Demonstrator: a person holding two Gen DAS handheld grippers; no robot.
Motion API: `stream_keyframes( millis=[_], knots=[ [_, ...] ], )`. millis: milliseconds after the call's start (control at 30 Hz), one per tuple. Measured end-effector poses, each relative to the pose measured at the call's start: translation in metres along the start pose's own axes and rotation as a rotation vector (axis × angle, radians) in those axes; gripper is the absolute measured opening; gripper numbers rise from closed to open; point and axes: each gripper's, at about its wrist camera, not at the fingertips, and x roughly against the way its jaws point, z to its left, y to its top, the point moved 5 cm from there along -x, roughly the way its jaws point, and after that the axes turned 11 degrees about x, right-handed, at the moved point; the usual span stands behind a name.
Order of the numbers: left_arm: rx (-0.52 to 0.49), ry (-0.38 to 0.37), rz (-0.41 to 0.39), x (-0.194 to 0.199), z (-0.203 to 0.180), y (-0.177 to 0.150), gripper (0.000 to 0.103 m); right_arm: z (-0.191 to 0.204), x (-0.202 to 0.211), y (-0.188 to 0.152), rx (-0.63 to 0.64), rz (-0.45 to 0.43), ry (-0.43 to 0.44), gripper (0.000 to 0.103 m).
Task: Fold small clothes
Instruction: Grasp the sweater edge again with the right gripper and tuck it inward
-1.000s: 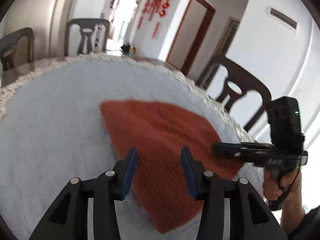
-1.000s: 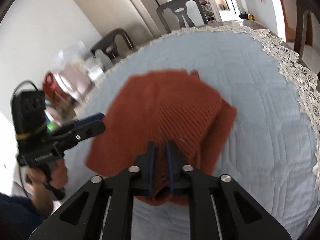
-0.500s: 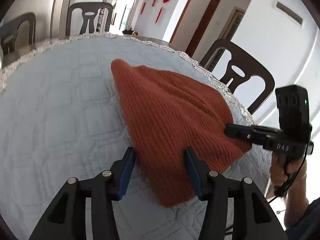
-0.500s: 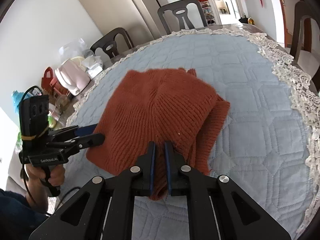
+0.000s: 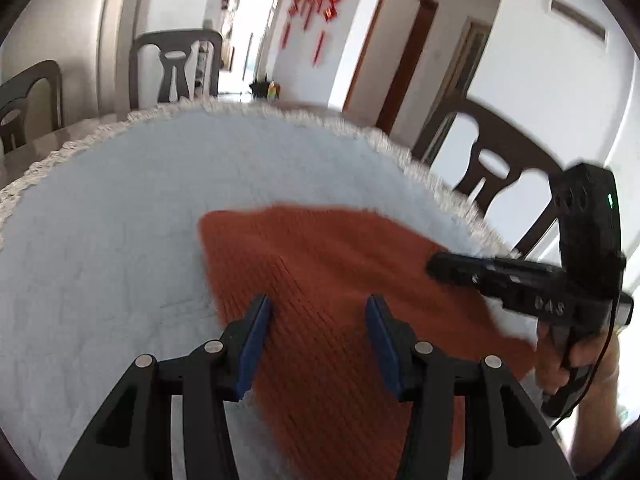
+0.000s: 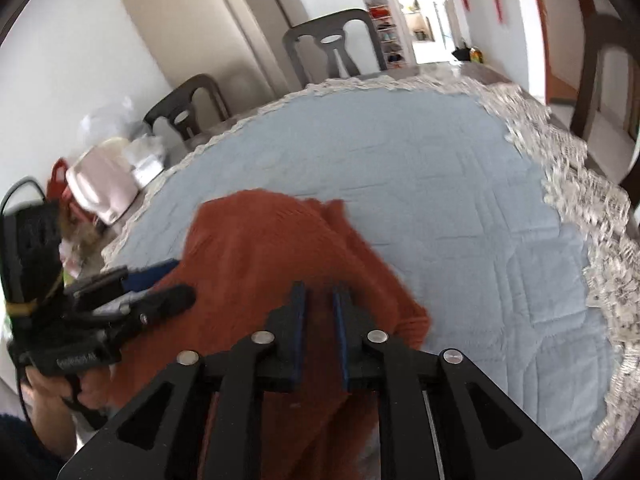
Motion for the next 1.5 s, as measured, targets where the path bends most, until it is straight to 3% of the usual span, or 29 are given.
stream_keyframes(
  millis=[100, 300, 400, 600, 767, 867, 967, 1267, 1400, 1500],
  knots=[
    [-0.013, 0.000, 0.004, -0.003, 0.001, -0.004, 0.052, -0.002, 0.011, 0.000, -0.028, -0.002, 0.005, 0.015],
    [-0.035, -0.018, 0.004, 0.030, 0.002, -0.013, 0.052, 0.026, 0.053, -0.014, 0.075, -0.023, 0.008, 0.017],
    [-0.031, -0.023, 0.019, 0.037, 0.004, -0.029, 0.052, 0.034, 0.046, -0.036, 0.134, 0.043, -0.018, 0.017],
    [0.014, -0.054, 0.049, 0.030, 0.012, -0.041, 0.055, 0.033, 0.046, -0.040, 0.174, 0.049, -0.058, 0.017],
    [0.007, -0.040, 0.025, 0.044, 0.009, -0.042, 0.054, 0.039, 0.064, -0.041, 0.175, 0.019, -0.052, 0.017],
    [0.009, -0.044, 0.019, 0.050, 0.010, -0.050, 0.054, 0.040, 0.057, -0.053, 0.193, 0.055, -0.067, 0.017],
    [0.020, -0.041, 0.054, 0.043, 0.013, -0.060, 0.055, 0.037, 0.059, -0.054, 0.157, 0.041, -0.059, 0.017],
    [0.013, -0.011, -0.046, 0.053, 0.006, -0.033, 0.054, 0.038, 0.066, -0.022, 0.127, -0.061, -0.077, 0.017],
    [0.021, 0.040, -0.050, 0.033, 0.008, -0.020, 0.054, 0.030, 0.036, -0.026, 0.126, 0.024, -0.106, 0.017],
    [0.037, 0.051, -0.022, 0.022, 0.008, -0.024, 0.054, 0.028, 0.040, -0.024, 0.104, 0.009, -0.094, 0.018]
  ],
)
